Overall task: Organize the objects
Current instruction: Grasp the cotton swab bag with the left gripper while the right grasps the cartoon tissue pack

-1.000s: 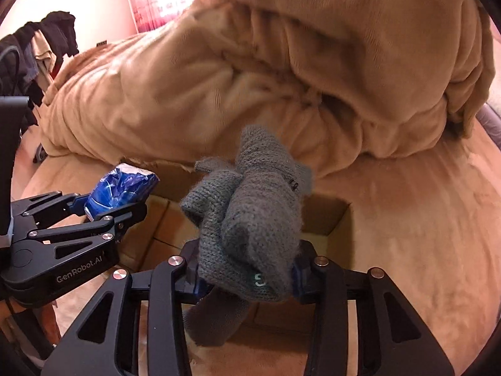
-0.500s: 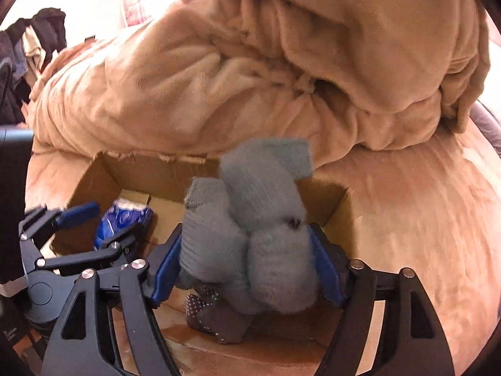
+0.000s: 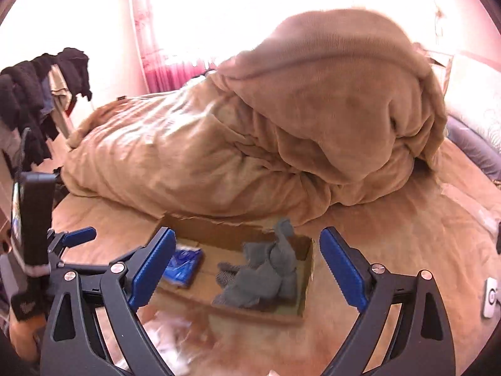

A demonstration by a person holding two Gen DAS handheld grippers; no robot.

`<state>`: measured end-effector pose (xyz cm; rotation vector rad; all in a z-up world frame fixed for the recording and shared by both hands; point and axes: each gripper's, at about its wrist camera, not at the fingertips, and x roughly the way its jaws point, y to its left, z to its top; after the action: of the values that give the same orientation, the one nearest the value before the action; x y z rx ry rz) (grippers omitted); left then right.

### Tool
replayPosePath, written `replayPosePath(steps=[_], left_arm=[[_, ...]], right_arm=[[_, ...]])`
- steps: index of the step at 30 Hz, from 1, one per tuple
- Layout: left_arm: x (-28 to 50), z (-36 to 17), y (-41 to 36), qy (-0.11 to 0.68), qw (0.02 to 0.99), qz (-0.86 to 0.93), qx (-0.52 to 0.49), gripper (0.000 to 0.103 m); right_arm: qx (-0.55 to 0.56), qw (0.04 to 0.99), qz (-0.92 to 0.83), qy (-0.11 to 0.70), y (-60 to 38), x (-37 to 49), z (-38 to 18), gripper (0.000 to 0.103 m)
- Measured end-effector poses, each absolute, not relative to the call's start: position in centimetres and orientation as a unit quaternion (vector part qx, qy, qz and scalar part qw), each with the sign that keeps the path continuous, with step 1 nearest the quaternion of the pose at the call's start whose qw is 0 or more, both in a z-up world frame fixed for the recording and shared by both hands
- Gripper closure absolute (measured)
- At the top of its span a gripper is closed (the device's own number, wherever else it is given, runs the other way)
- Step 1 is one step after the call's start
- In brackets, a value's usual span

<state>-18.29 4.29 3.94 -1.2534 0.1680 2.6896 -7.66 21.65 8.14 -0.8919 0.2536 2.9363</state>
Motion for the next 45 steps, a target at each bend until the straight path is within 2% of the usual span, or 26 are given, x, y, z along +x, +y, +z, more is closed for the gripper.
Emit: replayPosePath(steps=[6,11,18,29,31,35,40,41,45], left_arm=[[-9.8,2.9,0.5,0.044,0.089,0.898,-0.429,0.002],[-4.8,-2.2,-1.1,0.034,0.114,0.88,-0.46,0.003],[-2.8,-5.9,-0.3,0.055,0.126,0.87,-0.473,0.004],[-2.9,-8.7,0.9,0.07,0.153,0.859,-0.484,0.004],[-3.0,-9.1,0.8,0.062,0.162,0.856,-0.487,0.009],[-3.2,-9.3,0.9,0.058,0.182,0.858,-0.477,0.019],[-3.1,-9.7,1.5,0.066,0.198,0.859,-0.468,0.036],[-3.1,-9.8,1.4,0.063,0.201,0.858,-0.469,0.038],[-3.1,-9.8,0.7,0.046,0.216,0.856,-0.468,0.043]], right_arm=[[-0.301,0.004,0.95,0.083,19.0,-1.0,8.1,0.008],[-0.346,-0.034,0.933,0.098,16.3,3.1,3.4,0.008],[-0.389,-0.101,0.907,0.124,15.1,4.8,-2.9,0.008],[-0.421,-0.171,0.884,0.11,14.2,3.0,-5.8,0.008],[-0.435,-0.192,0.875,0.09,14.4,2.2,-6.6,0.008],[-0.453,-0.244,0.851,0.105,14.9,1.0,-7.7,0.01],[-0.454,-0.255,0.845,0.118,14.9,0.8,-8.9,0.03],[-0.464,-0.244,0.845,0.109,14.8,0.5,-9.3,0.04],[-0.466,-0.246,0.842,0.114,15.4,0.7,-10.0,0.04]])
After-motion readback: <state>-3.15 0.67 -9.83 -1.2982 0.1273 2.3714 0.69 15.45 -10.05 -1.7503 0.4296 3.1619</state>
